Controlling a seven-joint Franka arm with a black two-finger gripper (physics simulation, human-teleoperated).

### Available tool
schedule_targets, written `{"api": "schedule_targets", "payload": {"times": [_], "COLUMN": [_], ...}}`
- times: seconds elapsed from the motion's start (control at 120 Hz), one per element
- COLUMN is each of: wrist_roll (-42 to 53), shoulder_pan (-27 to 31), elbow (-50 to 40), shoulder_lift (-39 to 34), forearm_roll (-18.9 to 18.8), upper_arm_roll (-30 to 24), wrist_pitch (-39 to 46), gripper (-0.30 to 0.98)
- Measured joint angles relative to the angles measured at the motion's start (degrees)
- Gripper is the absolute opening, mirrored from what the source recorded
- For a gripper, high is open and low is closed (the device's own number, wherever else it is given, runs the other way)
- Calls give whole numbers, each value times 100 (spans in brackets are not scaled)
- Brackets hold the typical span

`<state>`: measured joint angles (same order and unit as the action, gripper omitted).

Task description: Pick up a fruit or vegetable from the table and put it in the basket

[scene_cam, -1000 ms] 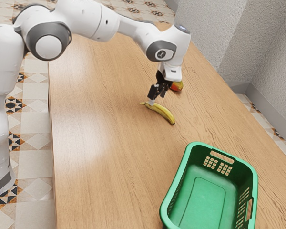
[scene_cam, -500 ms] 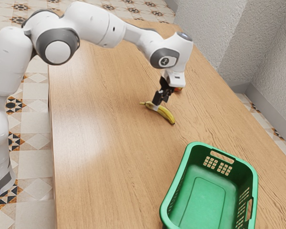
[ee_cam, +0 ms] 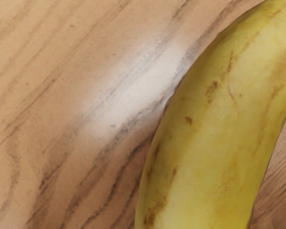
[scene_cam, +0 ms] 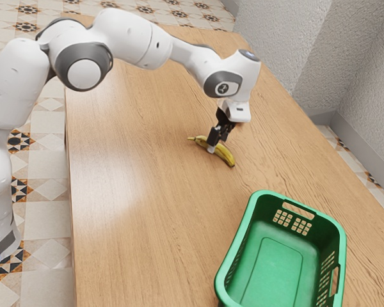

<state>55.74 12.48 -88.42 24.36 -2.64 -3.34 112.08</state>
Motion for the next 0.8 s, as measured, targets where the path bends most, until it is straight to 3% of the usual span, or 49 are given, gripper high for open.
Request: {"api": "schedule_targets", "payload": {"times": [0.25, 0.492, 0.717, 0.8], "wrist_roll": [-36, -117, -254, -320], "shoulder_pan": [0, -21, -19, -11], "elbow": [33, 39, 42, 42], "shoulder_lift": [61, 55, 47, 7], "forearm_roll": [-12, -45, -56, -63], "upper_arm_roll": [0, 0, 6, 8], "wrist_pitch": [58, 77, 81, 61], "gripper": [68, 29, 15, 17]}}
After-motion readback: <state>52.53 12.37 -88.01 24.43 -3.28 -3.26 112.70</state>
